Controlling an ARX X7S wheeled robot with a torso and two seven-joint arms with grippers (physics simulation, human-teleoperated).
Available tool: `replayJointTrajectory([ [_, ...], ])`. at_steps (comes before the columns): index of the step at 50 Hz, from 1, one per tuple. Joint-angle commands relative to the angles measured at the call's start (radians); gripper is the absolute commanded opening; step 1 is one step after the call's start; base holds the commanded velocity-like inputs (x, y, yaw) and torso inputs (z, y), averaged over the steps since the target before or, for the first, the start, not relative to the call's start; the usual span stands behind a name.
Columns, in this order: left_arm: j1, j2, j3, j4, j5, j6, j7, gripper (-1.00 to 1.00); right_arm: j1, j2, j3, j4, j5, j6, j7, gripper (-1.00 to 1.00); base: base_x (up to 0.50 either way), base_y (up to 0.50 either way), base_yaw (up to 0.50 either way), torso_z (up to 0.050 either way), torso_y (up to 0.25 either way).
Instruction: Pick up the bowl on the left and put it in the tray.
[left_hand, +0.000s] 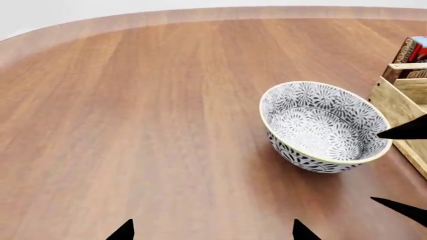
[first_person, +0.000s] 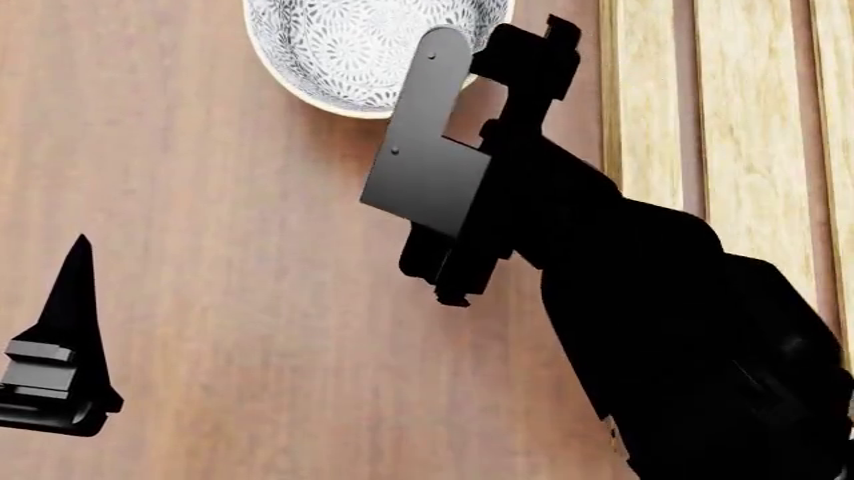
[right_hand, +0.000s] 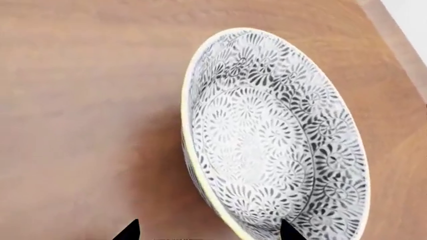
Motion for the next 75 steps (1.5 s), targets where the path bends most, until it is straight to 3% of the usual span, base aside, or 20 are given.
replayJointTrajectory([
  [1, 0.003, -0.005, -0.003, -0.005, -0.004, 0.010, 0.001, 1.00, 0.048, -0.058, -0.063, 0.213, -0.082, -0.131, -0.010, 1.00, 0.00, 0.00, 0.00, 0.000, 0.000],
  [8, 0.003, -0.005, 0.004, -0.015, 0.000, 0.018, 0.002, 1.00, 0.048, -0.085, -0.076, 0.300, -0.102, -0.185, 0.008, 1.00, 0.00, 0.00, 0.00, 0.000, 0.000],
  [9, 0.004, -0.005, 0.003, -0.017, 0.000, 0.020, 0.003, 1.00, 0.038, -0.083, -0.078, 0.294, -0.105, -0.188, 0.015, -1.00, 0.00, 0.00, 0.00, 0.000, 0.000],
  [26, 0.009, -0.009, 0.008, -0.020, -0.003, 0.026, -0.004, 1.00, -0.007, -0.057, -0.093, 0.226, -0.101, -0.172, 0.010, -1.00, 0.00, 0.00, 0.00, 0.000, 0.000],
  [42, 0.001, -0.014, 0.011, -0.003, -0.019, 0.012, -0.020, 1.00, 0.141, 0.043, 0.003, -0.100, -0.037, 0.046, -0.082, -1.00, 0.00, 0.00, 0.00, 0.000, -0.001],
  [61, -0.005, -0.017, 0.017, 0.001, -0.034, 0.010, -0.028, 1.00, 0.248, 0.279, -0.013, -0.309, -0.090, 0.169, -0.214, -1.00, 0.00, 0.00, 0.00, 0.000, 0.000],
  [75, -0.011, -0.020, 0.023, 0.019, -0.053, -0.001, -0.039, 1.00, 0.240, 0.450, -0.031, -0.439, -0.110, 0.257, -0.276, -1.00, 0.00, 0.00, 0.00, 0.000, 0.000],
])
